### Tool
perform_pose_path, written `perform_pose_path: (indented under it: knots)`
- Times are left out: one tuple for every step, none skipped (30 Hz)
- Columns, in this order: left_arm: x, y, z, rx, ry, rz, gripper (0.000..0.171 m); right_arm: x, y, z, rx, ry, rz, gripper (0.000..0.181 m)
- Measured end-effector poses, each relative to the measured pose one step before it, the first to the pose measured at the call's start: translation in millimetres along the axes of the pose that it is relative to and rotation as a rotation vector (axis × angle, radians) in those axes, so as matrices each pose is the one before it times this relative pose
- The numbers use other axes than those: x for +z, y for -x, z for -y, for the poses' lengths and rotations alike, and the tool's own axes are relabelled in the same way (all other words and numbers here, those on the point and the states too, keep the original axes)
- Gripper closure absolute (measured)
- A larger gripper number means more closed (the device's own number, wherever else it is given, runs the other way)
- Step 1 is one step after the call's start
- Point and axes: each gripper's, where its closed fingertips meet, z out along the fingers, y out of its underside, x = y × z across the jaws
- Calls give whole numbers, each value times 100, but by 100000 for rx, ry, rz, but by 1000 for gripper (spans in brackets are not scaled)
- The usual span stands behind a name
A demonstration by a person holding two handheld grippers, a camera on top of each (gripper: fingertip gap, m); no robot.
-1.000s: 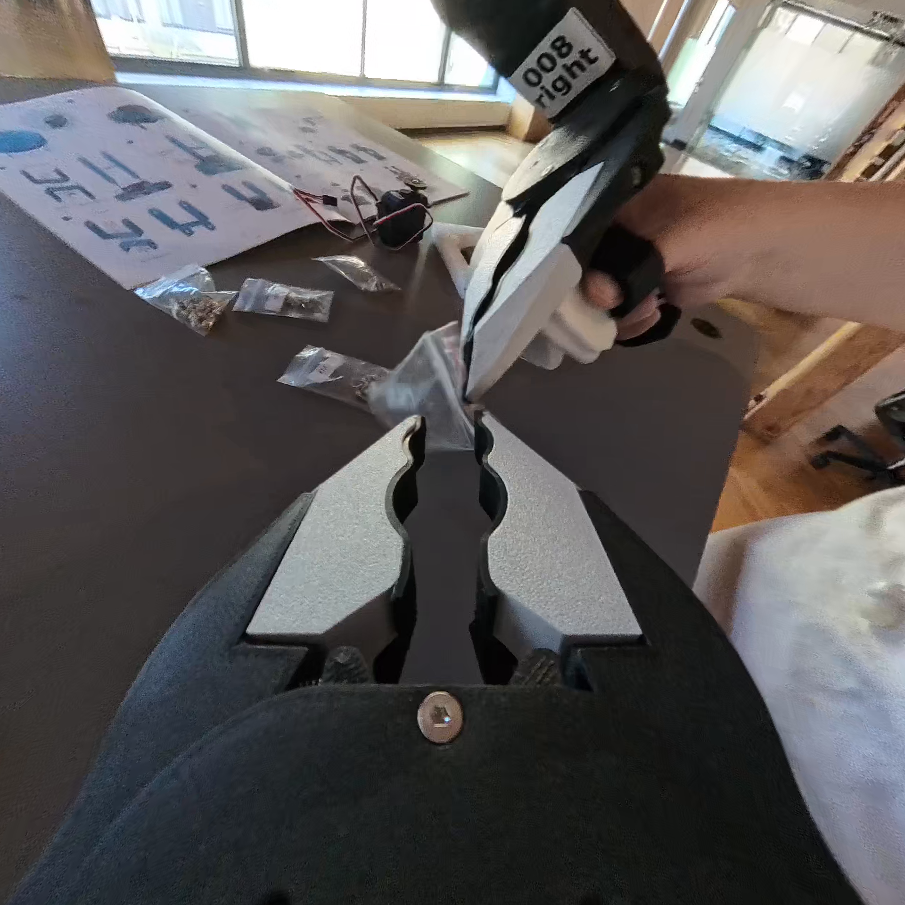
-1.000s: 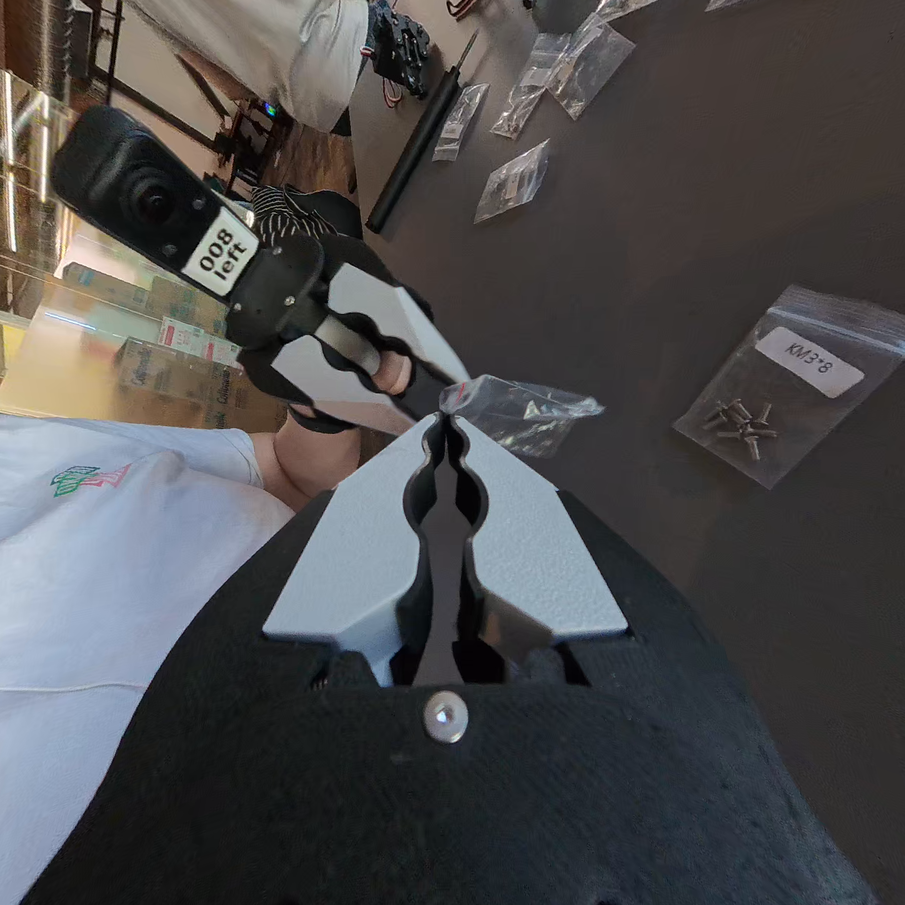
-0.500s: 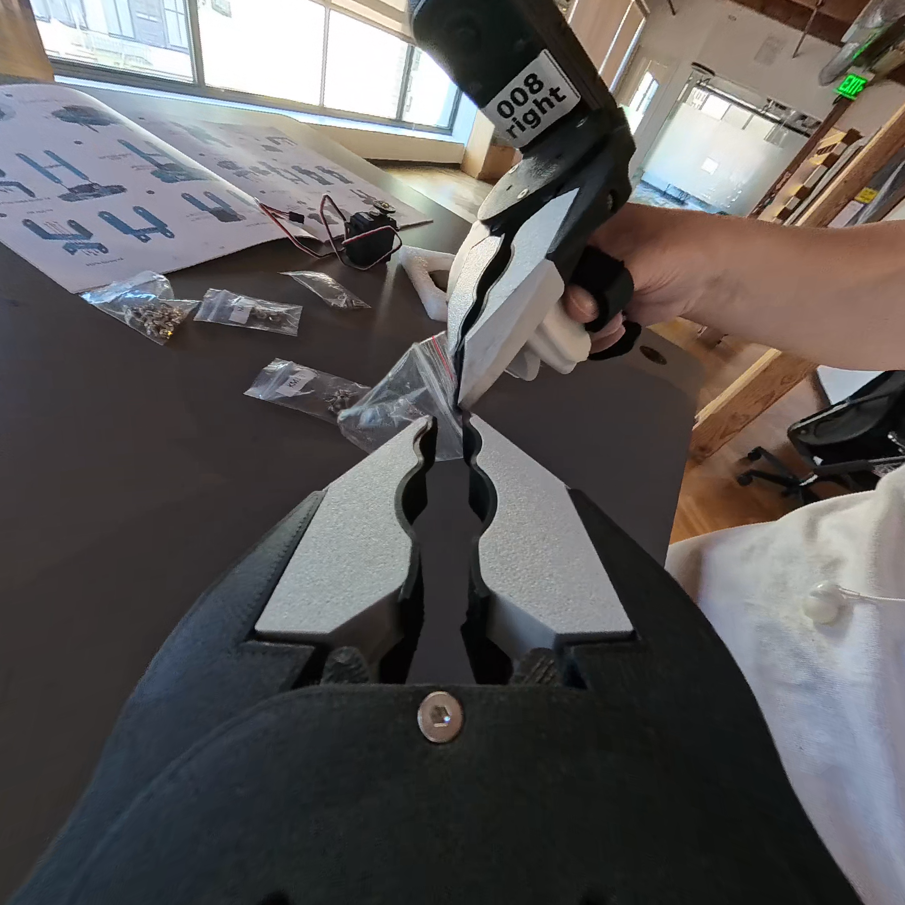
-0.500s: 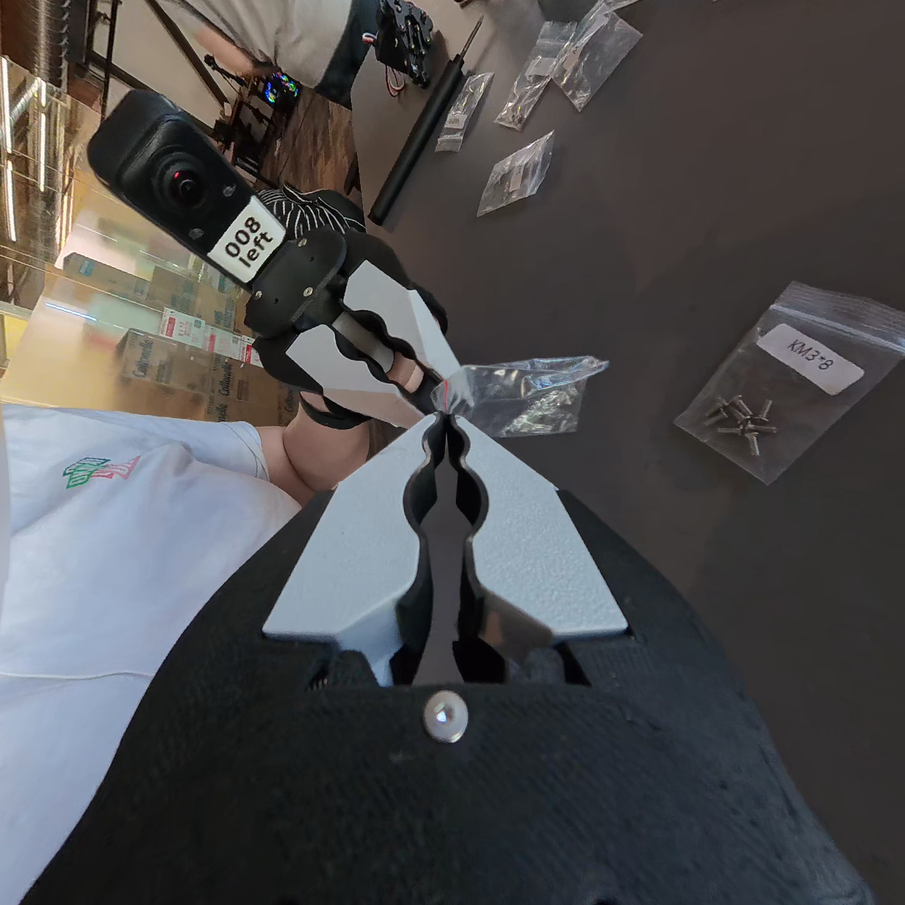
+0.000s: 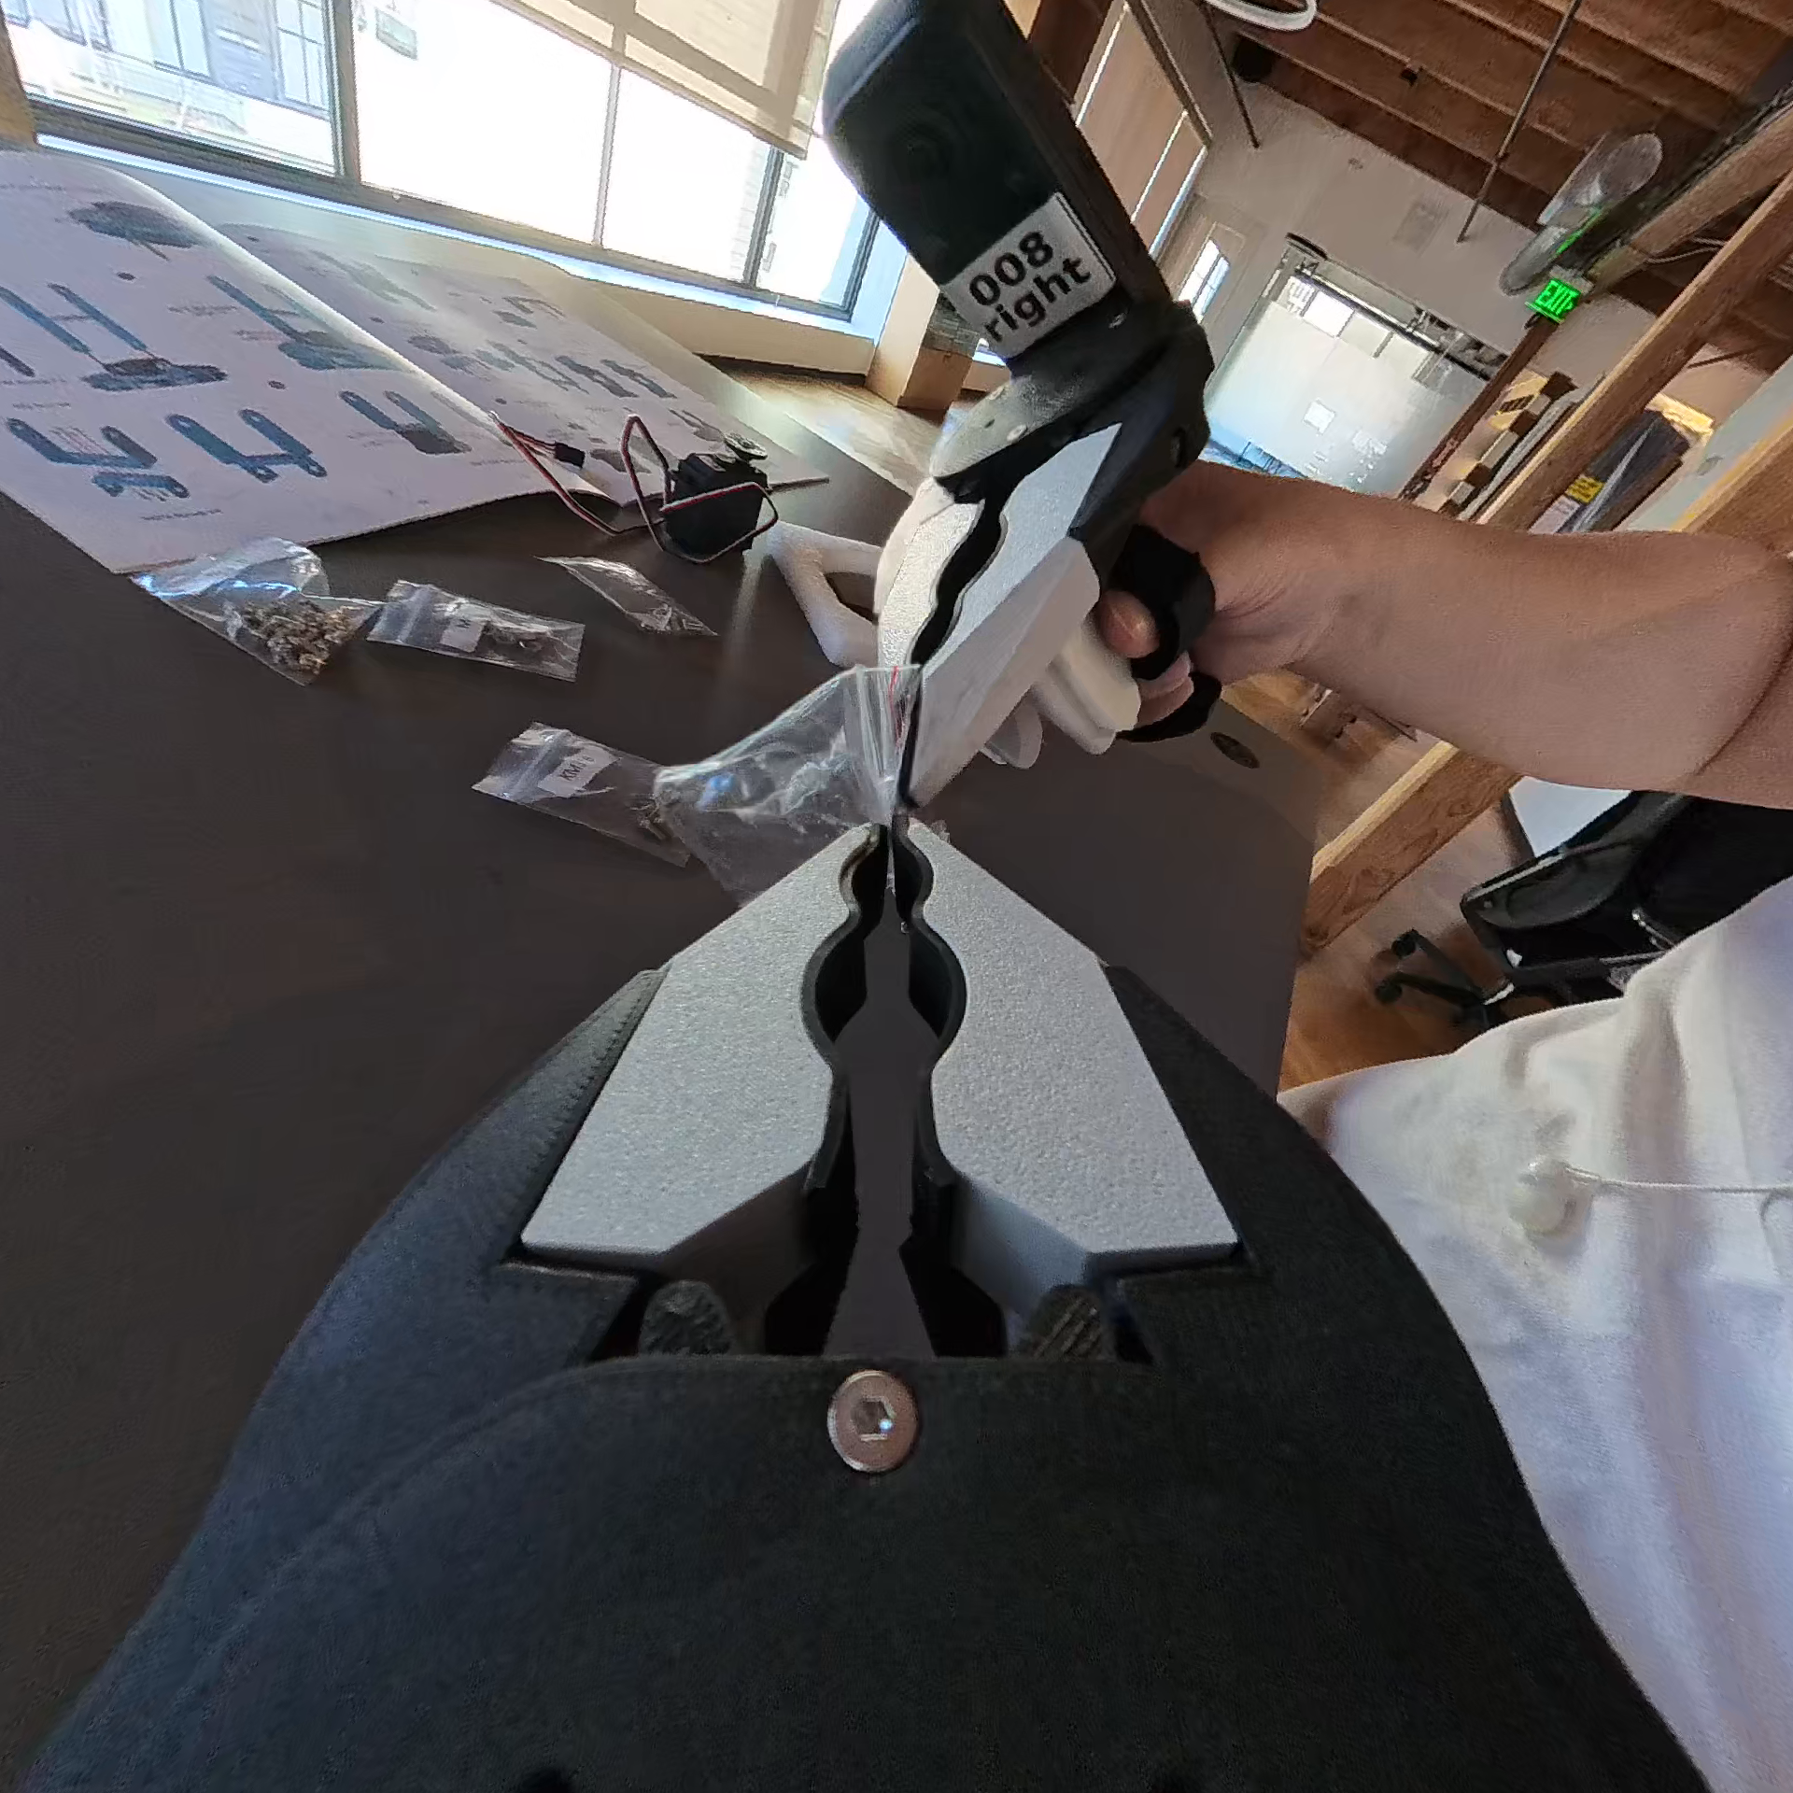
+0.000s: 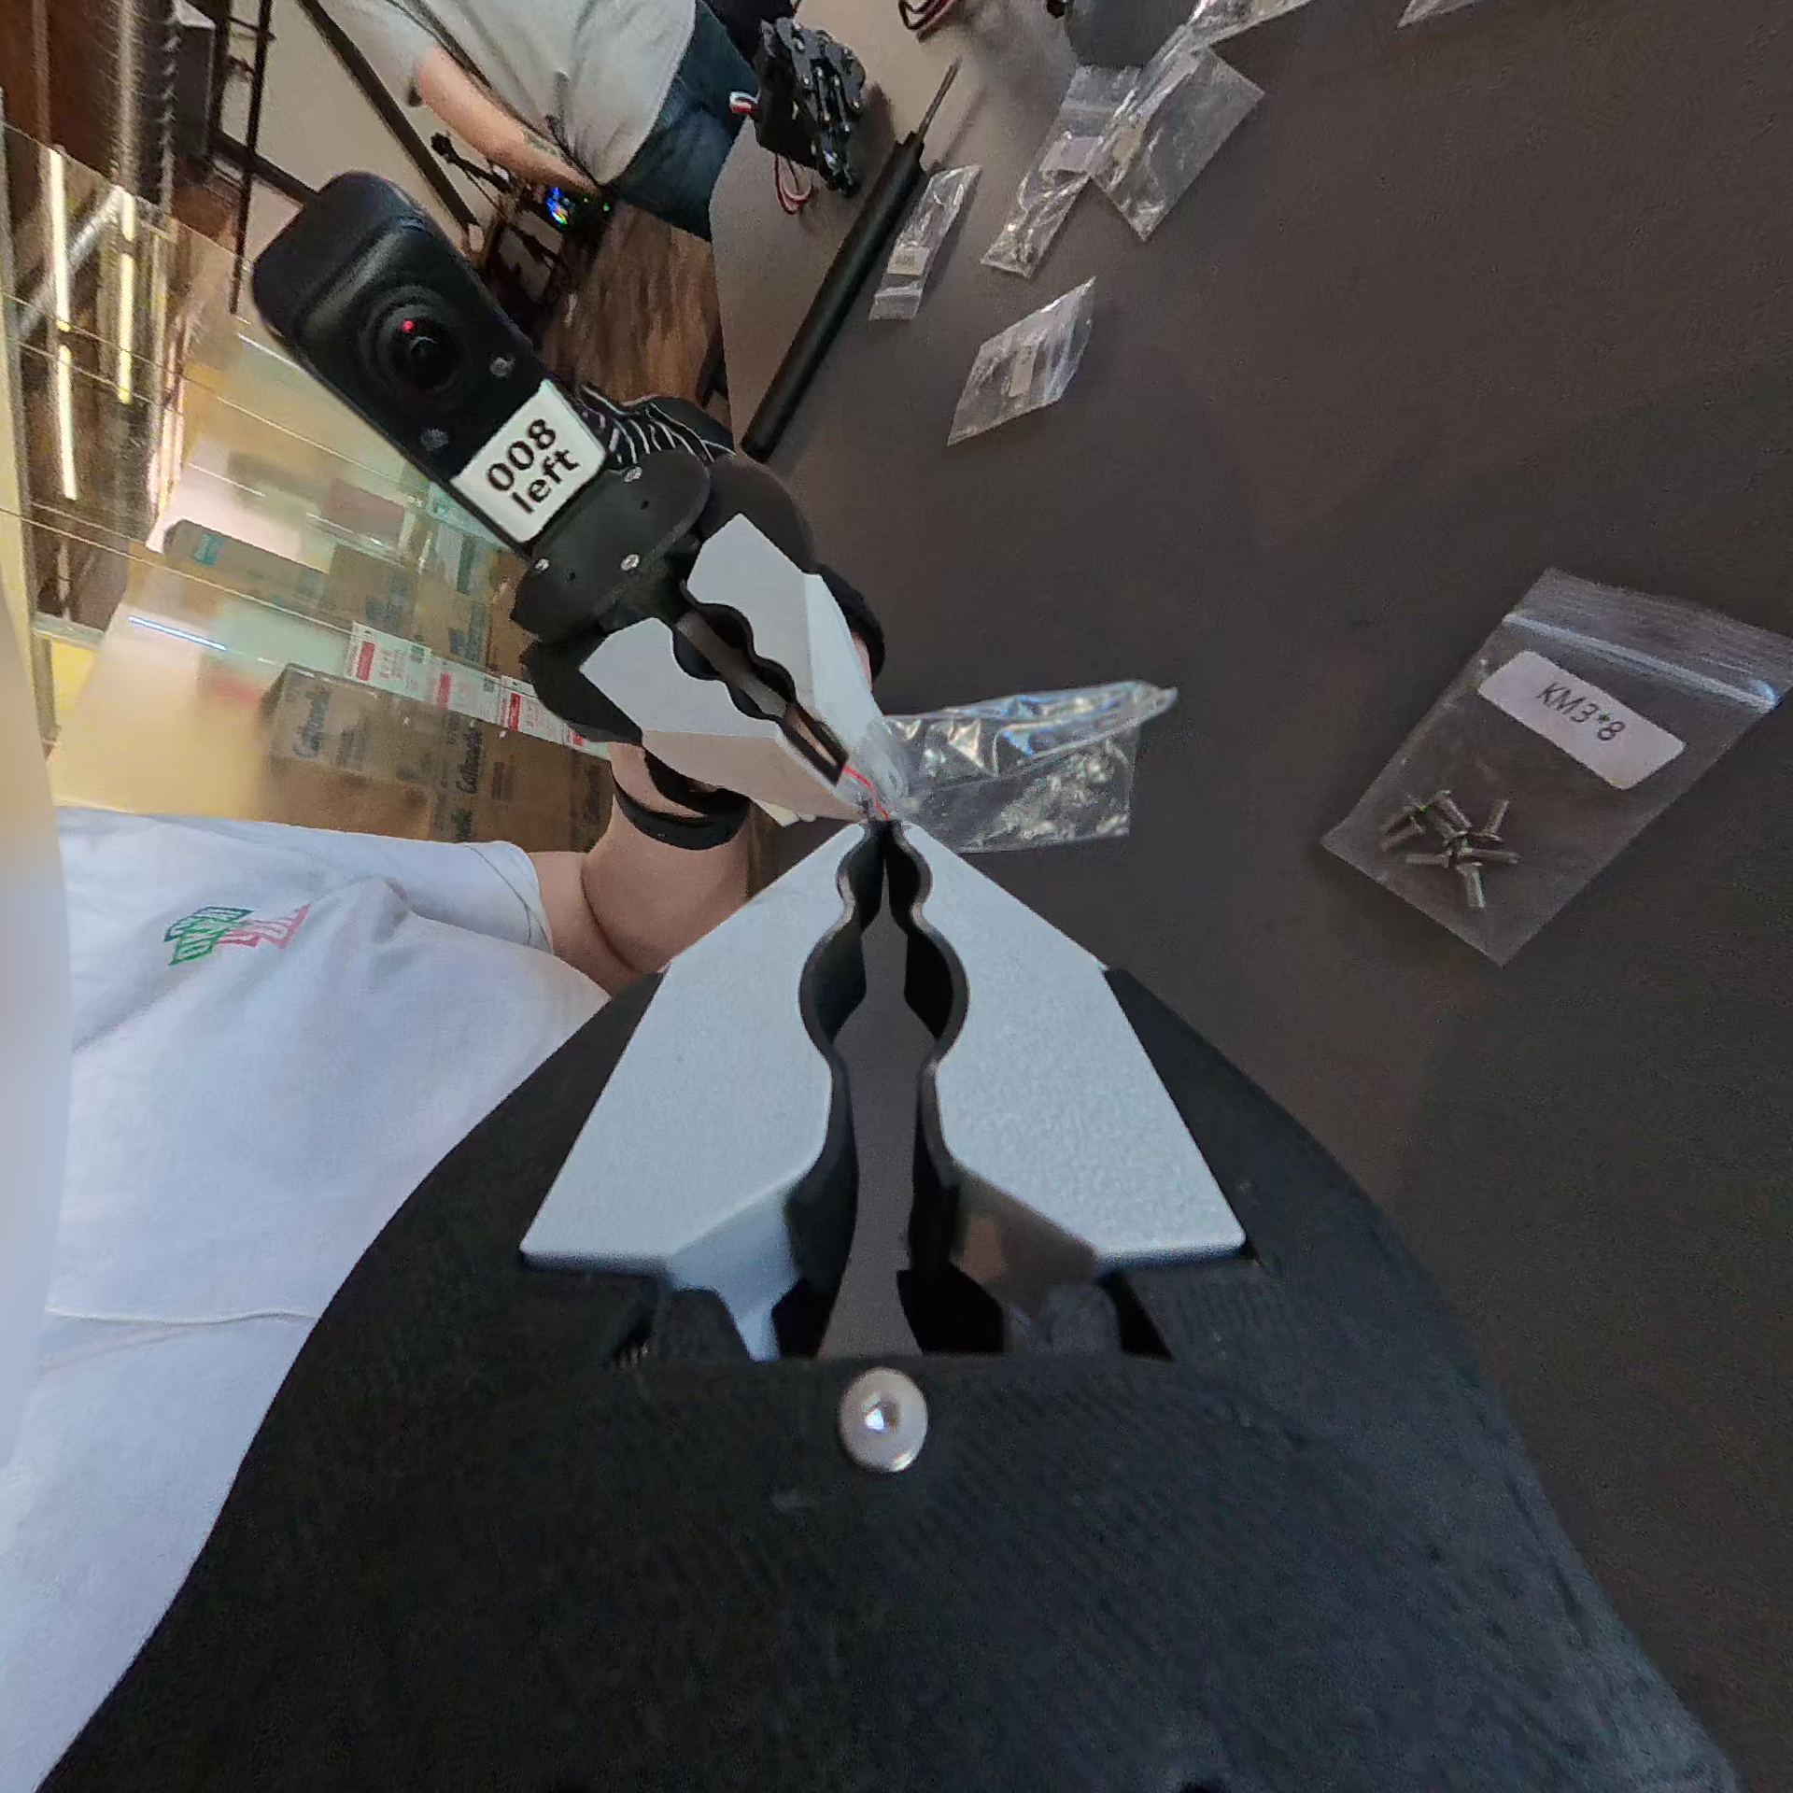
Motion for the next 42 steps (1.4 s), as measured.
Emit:
perform_pose_path:
  knots:
    - [-50, 30, 65, -715, -490, -363, 171, -10, 135, 37, 654, -338, 1289, 181]
    - [-55, 6, 92, -1119, -681, -722, 171, -29, 30, 0, 567, -71, 576, 181]
    - [-75, -55, 131, -1910, -1071, -1439, 171, -44, -118, 11, 172, -225, -517, 181]
    - [-73, -149, 194, -2811, -1577, -2425, 171, -59, -51, 42, 162, -480, -30, 181]
    - [-90, -217, 224, -3624, -1797, -3346, 171, -70, -31, 54, 915, -536, 182, 181]
    - [-105, -199, 238, -4158, -1870, -3655, 171, -62, -52, 91, 1222, -744, 119, 181]
    - [-116, -162, 248, -4315, -2000, -3516, 171, -55, -145, 77, 1289, -661, -549, 181]
    - [-101, -120, 248, -4011, -1903, -3260, 171, -6, -1, 59, 729, -484, 191, 181]
    - [-84, -85, 182, -3205, -1335, -2672, 171, 56, 215, 45, 171, -311, 1154, 181]
    - [-53, 34, 107, -2050, -712, -1258, 171, 69, 135, 20, 180, -65, 517, 181]
    - [-42, 136, 39, -705, -201, 142, 171, 54, 52, 72, 35, -312, 10, 181]
    - [-6, 140, -5, 388, 354, 861, 171, 13, 17, 103, -387, -619, -144, 181]
    - [6, 125, -34, 876, 642, 1185, 171, -18, -99, 93, -615, -454, -646, 179]
    - [18, 141, -37, 946, 750, 1394, 171, -73, -193, 92, -884, -395, -1261, 177]
    - [37, 199, -48, 910, 837, 1705, 171, -129, -200, 112, -1429, -610, -1393, 176]
    - [55, 233, -69, 944, 959, 1871, 171, -179, -188, 119, -2235, -747, -1694, 174]
    - [63, 173, -94, 990, 1119, 1479, 171, -237, -155, 75, -2893, -560, -1955, 173]
    - [73, 69, -78, 879, 995, 955, 171, -305, -16, -10, -3697, -332, -1289, 171]
    - [54, 54, -46, 715, 800, 893, 171, -367, -12, -168, -5438, 81, -1753, 170]
    - [39, 95, -59, 721, 847, 1150, 171, -425, -319, -472, -8131, 954, -4228, 169]
    - [12, 108, -62, 811, 921, 1246, 171, -408, -470, -760, -9618, 1786, -5983, 168]
    - [4, 116, -52, 864, 858, 1281, 171, -318, -406, -1023, -10026, 2563, -6096, 168]
    - [-10, 103, -34, 993, 741, 1227, 171, -162, -243, -1242, -9375, 3526, -5334, 167]
    - [1, 66, -37, 915, 718, 960, 171, 54, -21, -1221, -7013, 3676, -3722, 167]
    - [11, 62, -46, 553, 725, 722, 171, 229, 234, -1061, -4648, 3346, -1528, 167]
    - [37, 56, -32, 341, 640, 530, 171, 314, 273, -673, -2629, 1746, -781, 167]
    - [56, 16, -22, 266, 523, 241, 171, 335, 73, -389, -1557, 828, -1233, 167]
    - [66, -7, -9, 167, 396, -67, 171, 337, 114, -236, -1514, 573, -358, 167]
    - [64, -14, -17, 76, 323, -150, 171, 306, 108, -211, -1312, 828, 91, 167]
    - [56, 2, -18, 34, 301, -119, 171, 279, -16, -246, -889, 1192, -346, 167]
    - [52, -25, -22, -22, 241, -159, 171, 238, -67, -253, -668, 1230, -690, 167]
    - [29, -30, -25, -82, 169, -209, 171, 151, -163, -226, -737, 1065, -1483, 167]
    - [14, -47, -3, -61, 70, -204, 171, 70, -30, -112, -983, 233, -745, 168]
    - [12, -48, -3, 15, -19, -133, 171, 66, -65, -154, -192, 495, -727, 168]
    - [8, -33, 0, 85, 17, -21, 171, 43, -59, -123, 272, 364, -335, 168]
    - [16, -28, -16, 142, 72, 109, 171, -9, -20, 7, 678, -376, 175, 170]
    - [8, 5, -12, 142, 48, 183, 171, -5, -16, 18, 794, -230, 328, 170]
    - [21, -2, -27, 38, 43, 109, 171, -2, -30, -5, 503, -63, 238, 171]
    - [18, 18, -23, -72, 68, 91, 171, 5, -27, -5, 171, -3, 79, 172]
    - [17, 39, -48, -73, 129, 162, 171, 3, -9, 1, 84, 84, 165, 172]
    - [19, 45, -50, -25, 217, 223, 171, 12, 22, -8, 136, 143, 321, 172]
    - [19, 58, -57, 19, 227, 353, 171, 4, -7, 18, 249, 83, 208, 173]
